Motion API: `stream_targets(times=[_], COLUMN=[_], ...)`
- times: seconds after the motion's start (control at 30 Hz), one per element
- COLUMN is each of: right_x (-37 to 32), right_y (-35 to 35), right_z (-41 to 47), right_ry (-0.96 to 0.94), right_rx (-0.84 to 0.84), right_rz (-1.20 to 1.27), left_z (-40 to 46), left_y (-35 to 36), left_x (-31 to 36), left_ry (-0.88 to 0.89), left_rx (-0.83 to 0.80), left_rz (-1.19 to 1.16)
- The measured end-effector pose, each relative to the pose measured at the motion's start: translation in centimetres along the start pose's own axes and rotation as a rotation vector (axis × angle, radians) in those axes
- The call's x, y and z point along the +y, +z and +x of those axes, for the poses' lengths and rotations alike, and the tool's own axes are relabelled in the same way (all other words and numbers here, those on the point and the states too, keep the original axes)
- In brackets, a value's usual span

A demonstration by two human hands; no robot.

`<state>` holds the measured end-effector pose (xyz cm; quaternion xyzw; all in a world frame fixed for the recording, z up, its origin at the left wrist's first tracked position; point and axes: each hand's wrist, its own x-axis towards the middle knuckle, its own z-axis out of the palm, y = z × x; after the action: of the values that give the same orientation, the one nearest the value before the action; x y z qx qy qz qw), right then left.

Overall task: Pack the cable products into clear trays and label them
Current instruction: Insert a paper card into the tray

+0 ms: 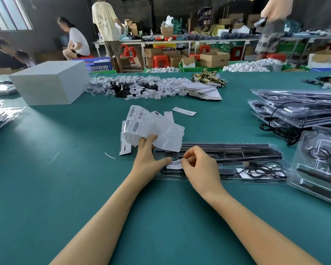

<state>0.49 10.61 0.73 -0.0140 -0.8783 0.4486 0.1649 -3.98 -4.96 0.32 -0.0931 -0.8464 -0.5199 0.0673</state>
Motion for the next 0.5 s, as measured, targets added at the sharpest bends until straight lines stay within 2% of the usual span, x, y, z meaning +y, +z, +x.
stream_targets(times=[0.07,0.2,0.27,0.4,0.5], right_x=[-0.1,-0.8,-1.0,0.3,0.7], right_y=[0.0,0.9,1.1,0.3,-0.1], right_z=[-0.1,-0.6,-0.7,0.1,0.4], right_ry=[-0.106,-0.330,-0.283,-0.026,0.006], right_rx=[0.016,0.128,0.194,0.112,0.136], right_rz=[-0.116,-0.572,-0.650,-0.603,-0.536], left_z=[0.0,0.0,-0.1,-0.2,-0.1], left_y=[0.0,0.0,0.0,-0.1,-0.3], left_x=[0.0,0.0,0.1,0.3,0.2], left_ry=[0.013,0.029,0.033,0.049,0.066], left_rx=[-0.004,0.005,0.010,-0.011,-0.068], left_rz=[0.015,0.011,0.018,0.032,0.089])
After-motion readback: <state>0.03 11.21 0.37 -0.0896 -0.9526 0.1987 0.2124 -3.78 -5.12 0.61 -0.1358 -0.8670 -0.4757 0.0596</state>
